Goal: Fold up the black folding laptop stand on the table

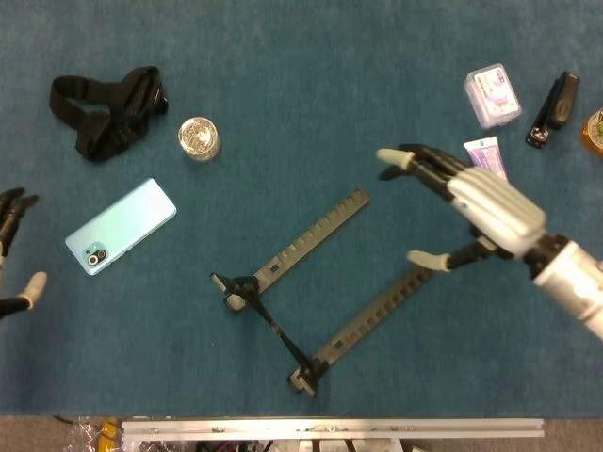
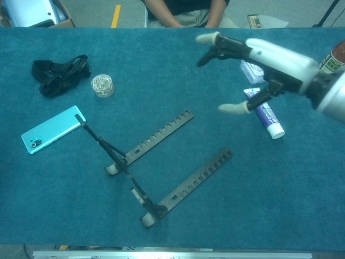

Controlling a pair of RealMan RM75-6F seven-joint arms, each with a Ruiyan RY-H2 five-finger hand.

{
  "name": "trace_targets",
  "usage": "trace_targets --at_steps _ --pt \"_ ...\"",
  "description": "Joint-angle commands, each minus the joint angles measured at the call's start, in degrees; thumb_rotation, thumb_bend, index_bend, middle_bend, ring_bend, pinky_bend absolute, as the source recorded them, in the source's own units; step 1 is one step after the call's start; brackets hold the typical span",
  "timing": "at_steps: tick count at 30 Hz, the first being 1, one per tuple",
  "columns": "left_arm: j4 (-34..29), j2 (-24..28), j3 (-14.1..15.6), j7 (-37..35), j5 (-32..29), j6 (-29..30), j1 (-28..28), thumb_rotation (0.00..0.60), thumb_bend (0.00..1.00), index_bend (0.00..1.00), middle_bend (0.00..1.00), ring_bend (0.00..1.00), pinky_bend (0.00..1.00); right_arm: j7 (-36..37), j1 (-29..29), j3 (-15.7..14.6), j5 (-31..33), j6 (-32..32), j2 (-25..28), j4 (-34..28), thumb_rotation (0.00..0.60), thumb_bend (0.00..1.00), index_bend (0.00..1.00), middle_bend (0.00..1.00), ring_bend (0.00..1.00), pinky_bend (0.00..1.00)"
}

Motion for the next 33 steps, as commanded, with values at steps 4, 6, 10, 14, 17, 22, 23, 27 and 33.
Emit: trace_targets --at_steps 4,6,10,14,17,22,23,27,33 --pt "1.09 0.31 0.89 -2.41 1.56 -3.95 -2.47 0.600 0.28 0.08 0.09 0.01 0.09 -11.54 -5.24 -2.93 0.46 5.19 2.96 -0.49 0.600 0.17 0.00 0.21 0.03 0.09" --pt "0.54 1.40 1.35 -3.50 2.11 -6.14 -3.74 0.600 0.28 0.05 0.07 0.00 0.08 -12.48 -5.61 -2.08 1.41 6.07 3.47 -0.81 0.600 0.17 0.00 0.21 0.03 0.09" --pt "-2.08 4.60 2.80 -5.62 3.95 -10.40 -6.20 0.600 0.28 0.00 0.02 0.00 0.05 -12.74 -5.44 -0.14 2.85 6.66 5.48 -2.68 0.600 0.10 0.00 0.21 0.03 0.09" --pt "-4.61 7.34 3.97 -7.79 5.41 -13.45 -8.10 0.600 0.27 0.00 0.00 0.00 0.03 -13.91 -5.30 1.46 4.16 7.12 6.18 -3.49 0.600 0.05 0.00 0.20 0.02 0.09" --pt "-6.18 8.66 4.43 -10.31 6.26 -15.29 -9.53 0.591 0.27 0.00 0.00 0.00 0.03 -14.69 -5.24 2.17 5.26 6.98 6.25 -3.72 0.600 0.04 0.00 0.20 0.02 0.09" --pt "-8.44 9.13 4.30 -14.80 7.45 -17.21 -11.86 0.522 0.26 0.00 0.00 0.00 0.03 -15.36 -5.42 2.32 6.27 6.42 5.76 -3.52 0.600 0.00 0.00 0.20 0.02 0.09" --pt "-8.79 9.06 4.23 -15.62 7.68 -17.72 -12.40 0.515 0.26 0.00 0.00 0.00 0.03 -15.32 -5.45 2.28 6.44 6.23 5.68 -3.41 0.600 0.00 0.00 0.20 0.02 0.09" --pt "-10.45 9.07 4.07 -19.31 8.34 -20.72 -15.12 0.474 0.26 0.00 0.00 0.00 0.03 -14.88 -5.60 2.32 6.82 5.85 5.22 -2.79 0.600 0.00 0.00 0.20 0.02 0.09" --pt "-12.08 8.11 3.87 -24.66 9.08 -24.69 -18.99 0.411 0.26 0.00 0.00 0.00 0.03 -13.11 -5.62 3.33 7.78 5.68 4.96 -1.58 0.600 0.00 0.00 0.20 0.02 0.09"
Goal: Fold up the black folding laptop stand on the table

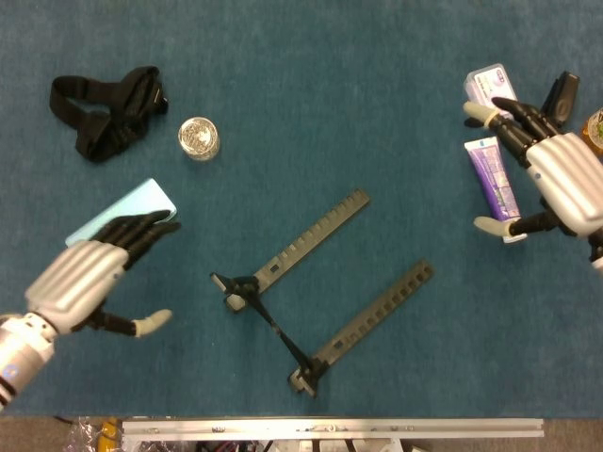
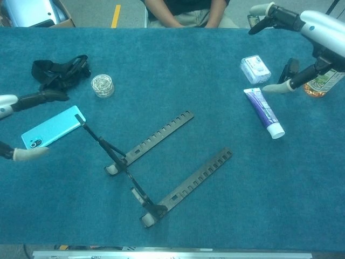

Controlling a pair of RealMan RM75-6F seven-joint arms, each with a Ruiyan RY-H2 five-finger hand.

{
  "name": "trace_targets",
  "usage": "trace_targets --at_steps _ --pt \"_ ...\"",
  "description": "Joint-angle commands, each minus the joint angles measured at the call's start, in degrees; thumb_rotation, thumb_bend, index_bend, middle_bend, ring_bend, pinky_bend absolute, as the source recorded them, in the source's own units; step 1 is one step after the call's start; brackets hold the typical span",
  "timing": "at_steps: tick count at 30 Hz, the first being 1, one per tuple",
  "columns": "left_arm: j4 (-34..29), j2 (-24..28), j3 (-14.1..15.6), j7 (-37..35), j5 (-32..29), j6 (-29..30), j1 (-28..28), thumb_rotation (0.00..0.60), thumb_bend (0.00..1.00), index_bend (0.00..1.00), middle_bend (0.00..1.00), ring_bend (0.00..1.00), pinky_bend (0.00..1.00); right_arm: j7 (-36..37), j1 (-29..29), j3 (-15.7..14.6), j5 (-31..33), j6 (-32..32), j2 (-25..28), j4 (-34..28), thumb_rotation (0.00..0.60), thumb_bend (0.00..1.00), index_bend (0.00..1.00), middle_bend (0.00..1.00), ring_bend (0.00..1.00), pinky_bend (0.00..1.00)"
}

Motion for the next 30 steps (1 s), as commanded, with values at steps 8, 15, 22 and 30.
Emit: trace_targets --at_steps 8,15,22,30 --pt "-0.10 -5.99 -2.28 -2.27 -1.72 -3.65 -5.01 0.401 0.26 0.00 0.00 0.00 0.03 3.35 -0.20 0.90 0.68 -0.45 -0.32 1.70 0.600 0.00 0.00 0.20 0.02 0.09" --pt "2.68 -12.14 -4.82 2.38 -6.29 -4.11 -6.84 0.401 0.26 0.00 0.00 0.00 0.03 5.52 -0.78 0.99 0.34 -0.21 -0.08 2.64 0.600 0.00 0.00 0.20 0.02 0.09" --pt "5.13 -16.77 -7.70 5.94 -11.60 -5.64 -9.68 0.407 0.26 0.00 0.00 0.00 0.03 6.77 -1.47 0.97 -0.16 0.40 -0.05 3.41 0.600 0.00 0.00 0.20 0.02 0.09" --pt "7.45 -20.87 -10.08 9.44 -17.79 -9.09 -13.75 0.413 0.26 0.00 0.00 0.00 0.03 8.43 -2.05 1.22 -0.52 1.09 -0.16 3.89 0.600 0.00 0.00 0.20 0.02 0.09"
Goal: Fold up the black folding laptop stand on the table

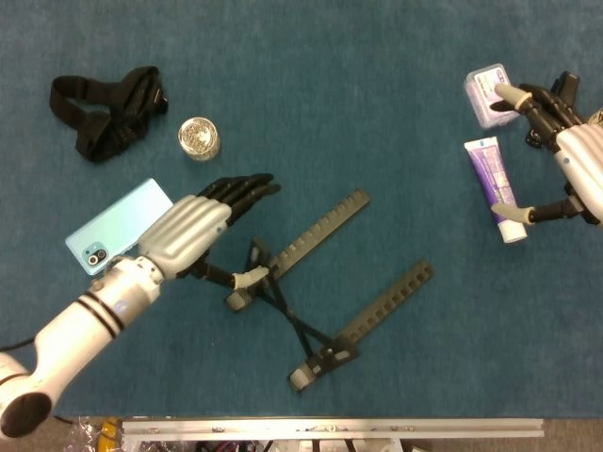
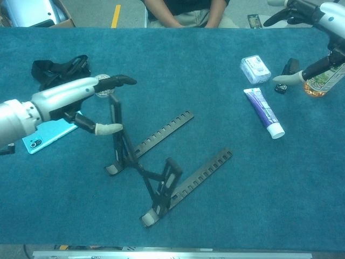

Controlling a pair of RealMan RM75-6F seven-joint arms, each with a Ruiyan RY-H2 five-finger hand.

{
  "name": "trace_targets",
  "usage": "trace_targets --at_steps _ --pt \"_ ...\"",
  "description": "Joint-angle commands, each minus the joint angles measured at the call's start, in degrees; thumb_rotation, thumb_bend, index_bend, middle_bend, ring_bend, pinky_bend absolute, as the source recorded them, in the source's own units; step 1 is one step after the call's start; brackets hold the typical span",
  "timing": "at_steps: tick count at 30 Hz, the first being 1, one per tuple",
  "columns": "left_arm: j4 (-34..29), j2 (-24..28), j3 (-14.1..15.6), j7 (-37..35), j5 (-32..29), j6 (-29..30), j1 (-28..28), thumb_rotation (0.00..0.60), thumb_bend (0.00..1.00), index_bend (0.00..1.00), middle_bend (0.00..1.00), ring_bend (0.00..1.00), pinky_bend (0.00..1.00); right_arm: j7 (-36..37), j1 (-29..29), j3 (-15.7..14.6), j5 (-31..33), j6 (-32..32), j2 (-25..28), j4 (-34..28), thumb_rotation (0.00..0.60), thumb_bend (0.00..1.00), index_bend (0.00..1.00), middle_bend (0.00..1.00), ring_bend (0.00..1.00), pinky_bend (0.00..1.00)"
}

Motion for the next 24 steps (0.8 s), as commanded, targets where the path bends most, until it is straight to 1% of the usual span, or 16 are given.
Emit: trace_targets --at_steps 1,8,14,17,20,24 --pt "1.29 -1.96 -0.66 2.14 -2.67 -2.02 -1.95 0.416 0.26 0.00 0.00 0.00 0.03 0.46 -0.16 0.12 -0.12 0.23 -0.12 0.13 0.600 0.00 0.00 0.20 0.02 0.09" --pt "2.05 -3.63 -0.54 5.17 -7.02 -3.54 -3.82 0.434 0.26 0.00 0.00 0.00 0.03 1.13 -0.57 0.16 -0.68 0.75 -0.20 0.30 0.600 0.00 0.00 0.20 0.02 0.09" --pt "1.65 -3.07 -0.20 6.25 -8.31 -2.81 -3.93 0.447 0.26 0.00 0.00 0.00 0.03 1.44 -0.91 0.36 -0.89 1.30 0.11 0.39 0.600 0.00 0.00 0.20 0.02 0.09" --pt "1.53 -2.65 0.23 6.40 -8.56 -2.36 -3.66 0.477 0.26 0.00 0.00 0.00 0.03 1.40 -1.00 0.27 -1.09 1.31 0.19 0.44 0.600 0.00 0.00 0.20 0.02 0.09" --pt "1.23 -1.54 1.26 6.73 -7.71 -0.47 -2.41 0.506 0.26 0.00 0.00 0.00 0.03 0.98 -1.13 -0.26 -2.11 1.30 0.20 0.54 0.600 0.00 0.00 0.20 0.02 0.09" --pt "0.73 -0.04 2.59 7.67 -5.79 2.53 -0.61 0.592 0.26 0.00 0.00 0.00 0.03 0.77 -1.16 -1.04 -3.86 1.12 0.66 0.58 0.600 0.01 0.00 0.20 0.02 0.09"
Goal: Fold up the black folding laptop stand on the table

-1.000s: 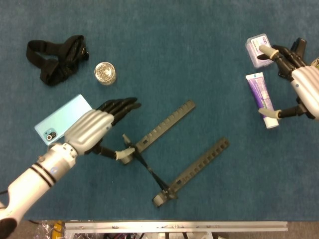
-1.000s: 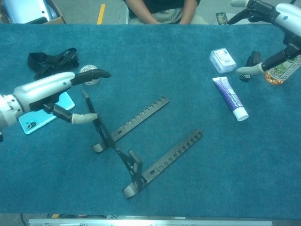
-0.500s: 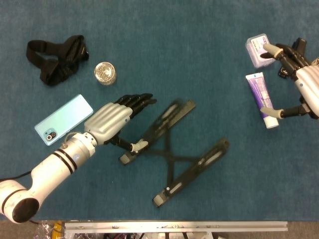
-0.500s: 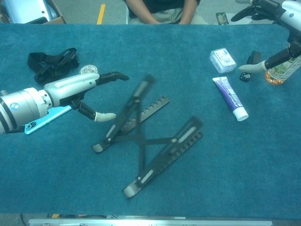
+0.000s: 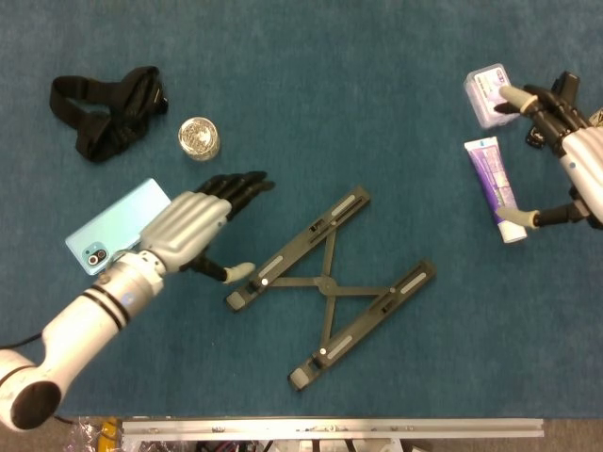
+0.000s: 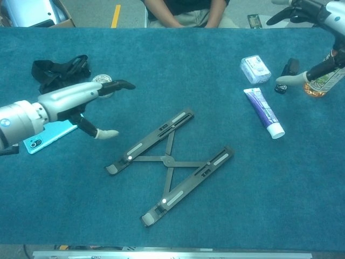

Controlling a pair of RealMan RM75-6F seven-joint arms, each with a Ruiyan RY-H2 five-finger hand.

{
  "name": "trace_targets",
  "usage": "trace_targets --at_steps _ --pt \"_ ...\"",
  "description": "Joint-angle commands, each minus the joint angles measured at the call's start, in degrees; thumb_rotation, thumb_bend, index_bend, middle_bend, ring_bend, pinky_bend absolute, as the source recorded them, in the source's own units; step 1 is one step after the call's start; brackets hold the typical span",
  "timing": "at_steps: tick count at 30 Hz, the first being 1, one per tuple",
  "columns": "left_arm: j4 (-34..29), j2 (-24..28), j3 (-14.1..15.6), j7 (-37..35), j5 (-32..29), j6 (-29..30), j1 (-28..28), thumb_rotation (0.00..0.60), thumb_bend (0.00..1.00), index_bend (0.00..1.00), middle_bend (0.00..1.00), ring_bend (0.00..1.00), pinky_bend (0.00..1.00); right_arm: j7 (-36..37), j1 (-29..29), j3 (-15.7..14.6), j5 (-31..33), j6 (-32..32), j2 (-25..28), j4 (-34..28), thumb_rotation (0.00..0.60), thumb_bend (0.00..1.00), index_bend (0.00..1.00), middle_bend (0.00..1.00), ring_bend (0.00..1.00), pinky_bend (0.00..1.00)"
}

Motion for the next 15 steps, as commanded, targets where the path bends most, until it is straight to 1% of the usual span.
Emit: trace_targets --at_steps 1,4,7,13,15 --pt "-0.60 1.57 1.45 1.15 1.97 3.05 1.98 0.598 0.26 0.00 0.00 0.00 0.03 -0.50 -0.12 -0.85 -1.64 -0.03 0.39 0.17 0.600 0.01 0.00 0.20 0.02 0.09" --pt "-0.79 2.25 2.65 2.13 3.78 5.76 3.67 0.600 0.26 0.00 0.00 0.00 0.03 -1.57 -0.38 -2.21 -4.23 0.17 0.43 0.64 0.600 0.01 0.00 0.19 0.02 0.09" --pt "-0.18 2.45 4.09 2.56 5.79 8.25 5.53 0.600 0.26 0.00 0.00 0.00 0.03 -4.12 -0.72 -3.98 -8.06 0.90 -0.46 1.81 0.600 0.01 0.00 0.19 0.02 0.09" --pt "1.67 2.52 5.25 3.46 9.04 12.03 7.77 0.600 0.26 0.00 0.00 0.00 0.03 -10.28 -0.71 -6.68 -15.05 1.79 -3.23 3.80 0.600 0.01 0.00 0.19 0.02 0.09" --pt "2.13 2.68 5.45 4.03 10.22 13.47 8.46 0.600 0.26 0.00 0.00 0.00 0.03 -12.20 -0.64 -7.48 -16.38 1.45 -4.53 4.39 0.600 0.01 0.00 0.19 0.02 0.09"
